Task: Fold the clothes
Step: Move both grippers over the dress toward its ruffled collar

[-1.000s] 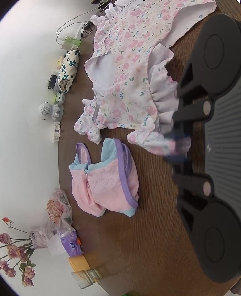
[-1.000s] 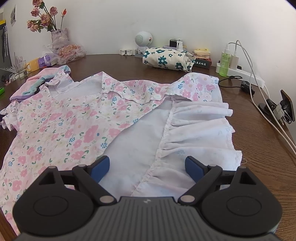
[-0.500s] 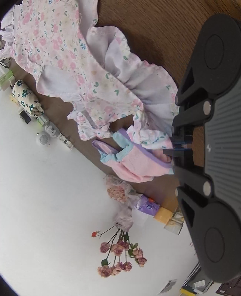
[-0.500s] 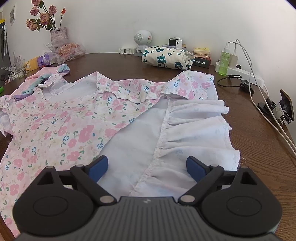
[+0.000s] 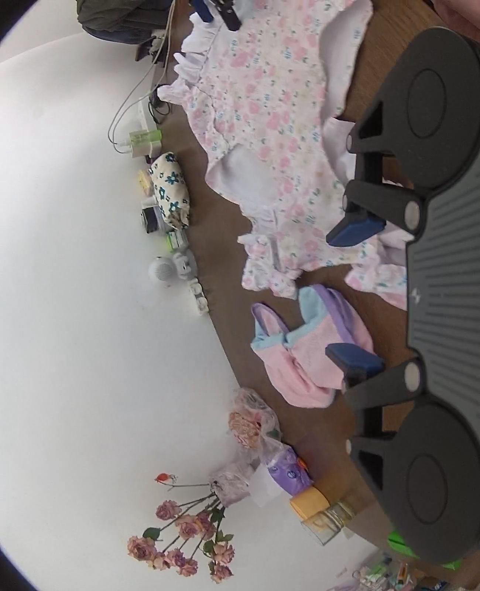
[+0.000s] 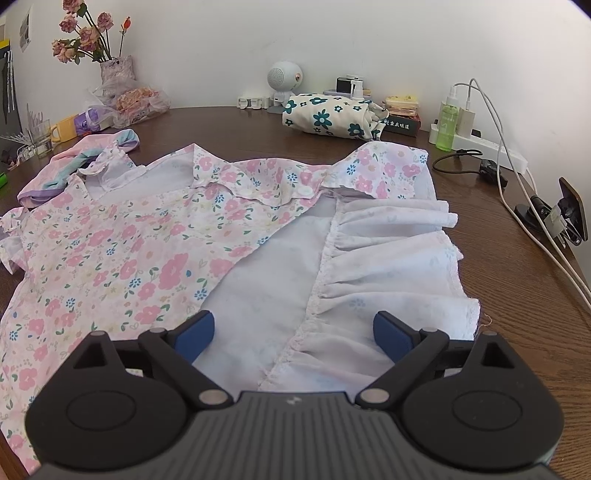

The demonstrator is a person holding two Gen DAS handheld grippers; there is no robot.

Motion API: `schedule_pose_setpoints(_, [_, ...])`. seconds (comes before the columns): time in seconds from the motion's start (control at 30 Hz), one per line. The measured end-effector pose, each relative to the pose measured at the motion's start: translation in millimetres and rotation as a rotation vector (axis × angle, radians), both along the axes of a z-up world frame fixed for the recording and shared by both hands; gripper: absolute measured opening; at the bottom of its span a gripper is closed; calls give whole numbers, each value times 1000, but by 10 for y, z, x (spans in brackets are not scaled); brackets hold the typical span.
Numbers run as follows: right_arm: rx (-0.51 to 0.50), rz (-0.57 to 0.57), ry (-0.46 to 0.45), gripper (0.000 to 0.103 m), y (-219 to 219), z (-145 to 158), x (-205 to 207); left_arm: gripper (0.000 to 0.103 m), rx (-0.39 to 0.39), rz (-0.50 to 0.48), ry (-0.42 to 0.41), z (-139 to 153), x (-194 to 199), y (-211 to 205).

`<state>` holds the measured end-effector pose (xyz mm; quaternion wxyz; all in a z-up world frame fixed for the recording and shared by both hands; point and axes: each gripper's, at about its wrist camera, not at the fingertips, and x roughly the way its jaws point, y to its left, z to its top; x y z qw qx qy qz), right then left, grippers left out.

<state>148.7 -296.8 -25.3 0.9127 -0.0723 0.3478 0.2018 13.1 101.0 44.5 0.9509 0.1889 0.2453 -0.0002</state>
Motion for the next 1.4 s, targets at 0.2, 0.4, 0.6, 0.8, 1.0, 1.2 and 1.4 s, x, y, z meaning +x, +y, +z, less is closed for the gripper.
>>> schedule_pose_setpoints(0.2, [0,-5,0,94,4,1,-7,16,-7,-136,154,-286,868,-421])
schedule_pose_setpoints(0.4, [-5,7,11,94,-20,12,-7,14,156,-125,227,-629,1005,-560])
schedule_pose_setpoints(0.6, [98,24,-26,81,22,282,-88,21,76,-208,189,-462,790,-552])
schedule_pose_setpoints(0.8, [66,294,-58,80,806,428,-283,21,88,-237,197,-519,610,-569])
schedule_pose_setpoints(1.0, [-22,309,12,76,1099,133,-156,21,100,-256,198,-556,433,-553])
schedule_pose_setpoints(1.2, [-19,259,28,79,882,82,-155,23,126,-217,201,-547,280,-386])
schedule_pose_setpoints(1.4, [-5,246,59,79,842,134,-123,22,144,-187,193,-566,215,-309])
